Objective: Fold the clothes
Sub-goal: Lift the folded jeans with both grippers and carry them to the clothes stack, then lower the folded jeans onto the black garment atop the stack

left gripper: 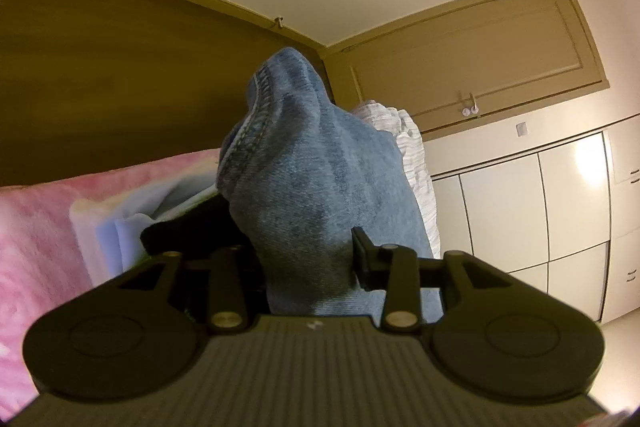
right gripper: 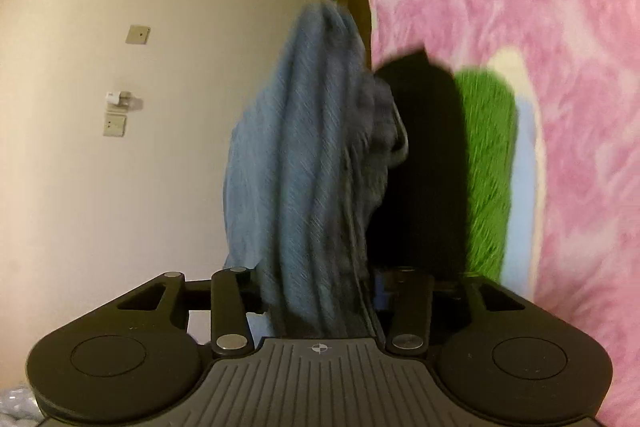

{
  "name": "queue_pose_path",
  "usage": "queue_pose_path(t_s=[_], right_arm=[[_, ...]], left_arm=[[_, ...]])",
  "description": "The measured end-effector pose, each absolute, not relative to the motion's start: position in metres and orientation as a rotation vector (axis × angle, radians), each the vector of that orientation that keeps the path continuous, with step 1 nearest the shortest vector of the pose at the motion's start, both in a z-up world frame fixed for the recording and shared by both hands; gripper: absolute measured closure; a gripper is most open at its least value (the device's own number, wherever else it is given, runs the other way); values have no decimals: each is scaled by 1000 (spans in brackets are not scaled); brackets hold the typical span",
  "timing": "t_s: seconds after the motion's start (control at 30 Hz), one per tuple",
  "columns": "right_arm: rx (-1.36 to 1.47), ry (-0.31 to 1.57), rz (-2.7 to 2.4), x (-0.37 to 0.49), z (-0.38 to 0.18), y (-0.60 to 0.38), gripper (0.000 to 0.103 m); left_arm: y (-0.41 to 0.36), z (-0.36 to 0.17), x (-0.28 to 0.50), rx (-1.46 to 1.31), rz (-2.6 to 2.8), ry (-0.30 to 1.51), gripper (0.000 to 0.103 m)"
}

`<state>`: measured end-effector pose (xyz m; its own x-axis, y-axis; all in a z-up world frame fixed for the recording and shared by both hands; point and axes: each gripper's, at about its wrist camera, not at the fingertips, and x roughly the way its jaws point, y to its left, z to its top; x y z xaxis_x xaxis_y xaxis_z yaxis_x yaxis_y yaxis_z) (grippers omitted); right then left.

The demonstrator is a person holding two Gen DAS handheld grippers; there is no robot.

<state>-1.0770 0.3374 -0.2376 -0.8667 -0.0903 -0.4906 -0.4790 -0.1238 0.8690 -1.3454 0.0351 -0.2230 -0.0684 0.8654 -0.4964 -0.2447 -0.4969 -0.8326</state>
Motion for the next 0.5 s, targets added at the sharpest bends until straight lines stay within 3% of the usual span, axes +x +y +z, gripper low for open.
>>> queue_pose_path(t_s=[0.2,0.27,0.3,0.33,0.5], right_arm=[[-625,1516,2120,-1022,-176,347,51],[-707,1348,2129,-1016,-160,340,51],[-756,1252,2157,-1017,-150,331,53],[-793,1168,2223,-1021,-141,317,63],[-988,758,2532,-1057,-114,236,67]], left_arm=[[10,-192,-1339,-1394,1782,-557,69],[6,-170,-1328,-1360,1843,-390,73],[7,-158,-1321,-1335,1862,-295,75],[8,-147,-1315,-1309,1878,-201,76],[38,-113,-1292,-1138,1830,14,79]])
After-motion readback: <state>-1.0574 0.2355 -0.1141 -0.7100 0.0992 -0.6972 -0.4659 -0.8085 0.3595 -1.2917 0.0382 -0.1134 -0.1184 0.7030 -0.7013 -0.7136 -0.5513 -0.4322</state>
